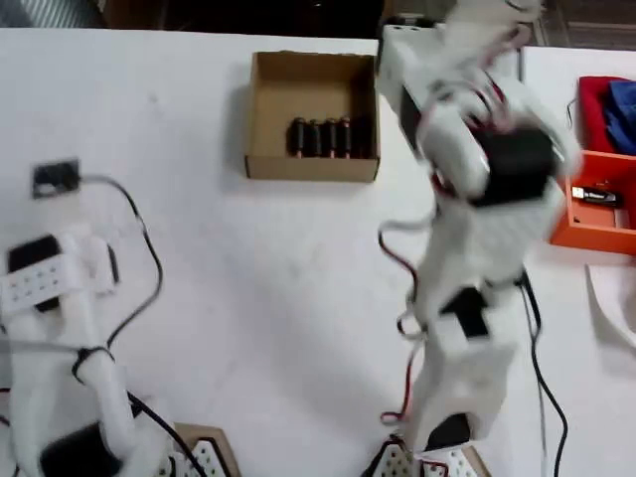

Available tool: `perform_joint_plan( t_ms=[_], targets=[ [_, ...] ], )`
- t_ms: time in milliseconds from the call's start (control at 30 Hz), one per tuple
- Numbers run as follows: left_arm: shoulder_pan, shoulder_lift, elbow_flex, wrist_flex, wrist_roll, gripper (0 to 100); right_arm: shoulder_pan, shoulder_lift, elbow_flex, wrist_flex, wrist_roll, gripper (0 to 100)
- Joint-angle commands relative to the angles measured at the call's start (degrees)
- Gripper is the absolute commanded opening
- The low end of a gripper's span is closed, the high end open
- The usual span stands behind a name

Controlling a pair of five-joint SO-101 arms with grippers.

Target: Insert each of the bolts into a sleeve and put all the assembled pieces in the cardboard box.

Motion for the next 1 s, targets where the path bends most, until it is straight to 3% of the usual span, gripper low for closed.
perform_joint_plan(
  t_ms=[0,133,300,400,633,700,800,967],
  targets=[
    [0.8,-11.7,-18.9,20.0,0.2,3,-0.2,-16.4,11.9,1.6,7.6,7.0],
    [0.8,-22.9,-26.3,26.8,0.0,3,-0.1,-36.1,40.9,1.5,8.0,7.0],
    [5.8,-34.5,-13.4,25.1,-0.2,3,-0.5,-61.1,84.7,1.1,8.3,7.4],
    [9.3,-41.1,-0.1,18.7,0.1,3,-0.4,-73.3,108.0,-4.2,8.3,7.4],
    [12.7,-58.8,32.2,-4.7,-0.1,3,-0.2,-99.2,153.5,-29.2,8.4,7.4],
    [13.2,-64.6,40.6,-8.0,-0.1,3,-0.1,-106.9,164.1,-33.2,8.4,7.4],
    [13.7,-74.3,49.1,-5.9,0.0,3,-0.1,-119.4,176.2,-32.2,8.3,7.4],
    [16.7,-75.8,50.8,3.3,0.2,6,0.0,-116.6,179.9,-28.2,7.8,7.0]
  ],
)
